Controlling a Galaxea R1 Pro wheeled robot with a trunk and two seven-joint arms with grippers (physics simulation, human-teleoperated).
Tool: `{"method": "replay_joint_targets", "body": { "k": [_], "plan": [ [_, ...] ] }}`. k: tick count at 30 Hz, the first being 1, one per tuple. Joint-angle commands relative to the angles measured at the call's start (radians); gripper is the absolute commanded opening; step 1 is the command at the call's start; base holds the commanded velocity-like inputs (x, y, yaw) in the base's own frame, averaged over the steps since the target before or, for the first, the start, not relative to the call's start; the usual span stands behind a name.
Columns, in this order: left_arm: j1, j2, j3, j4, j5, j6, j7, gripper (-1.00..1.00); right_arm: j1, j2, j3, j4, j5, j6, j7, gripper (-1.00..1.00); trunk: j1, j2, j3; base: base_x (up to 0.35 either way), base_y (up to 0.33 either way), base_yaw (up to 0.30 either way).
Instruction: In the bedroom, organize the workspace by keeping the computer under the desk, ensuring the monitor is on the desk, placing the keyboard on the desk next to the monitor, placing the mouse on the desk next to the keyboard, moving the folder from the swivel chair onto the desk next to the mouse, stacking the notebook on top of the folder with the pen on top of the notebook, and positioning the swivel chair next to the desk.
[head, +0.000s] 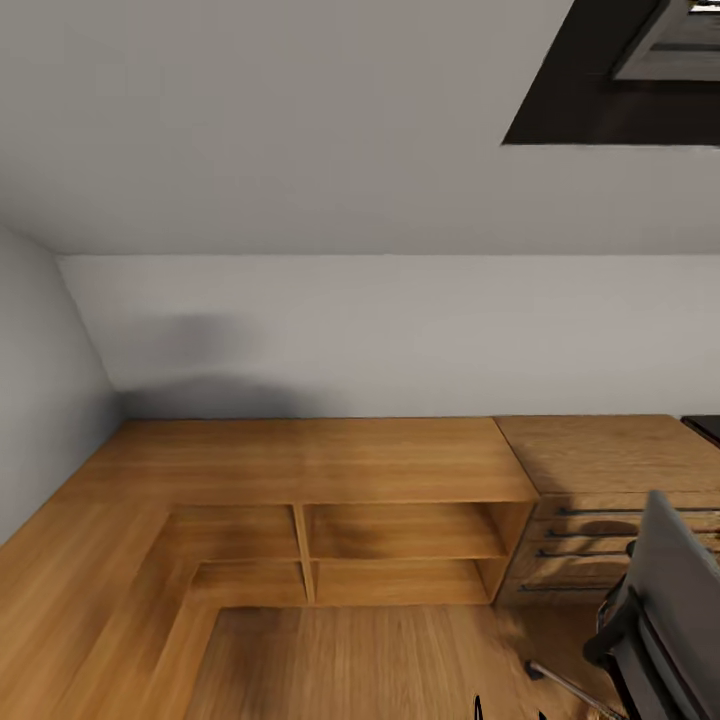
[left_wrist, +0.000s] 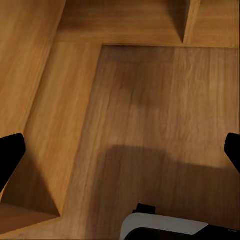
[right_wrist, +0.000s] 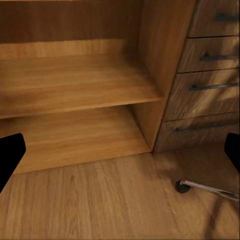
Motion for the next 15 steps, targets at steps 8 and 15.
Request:
{"method": "replay_joint_targets", "body": {
  "k": [8,15],
  "plan": [
    [-0.001,0.0,-0.009,0.0,0.003,-0.002,0.008,1.0,-0.001,0.001,-0.007,0.001,0.012,-0.002,-0.003,1.0,0.001,-0.002,0.001,0.0,0.0,-0.287],
    [-0.001,0.0,-0.009,0.0,0.003,0.0,0.008,1.0,-0.001,0.001,-0.007,0.001,0.012,-0.002,-0.003,1.0,0.001,-0.002,0.004,0.0,0.0,-0.286]
  ]
}}
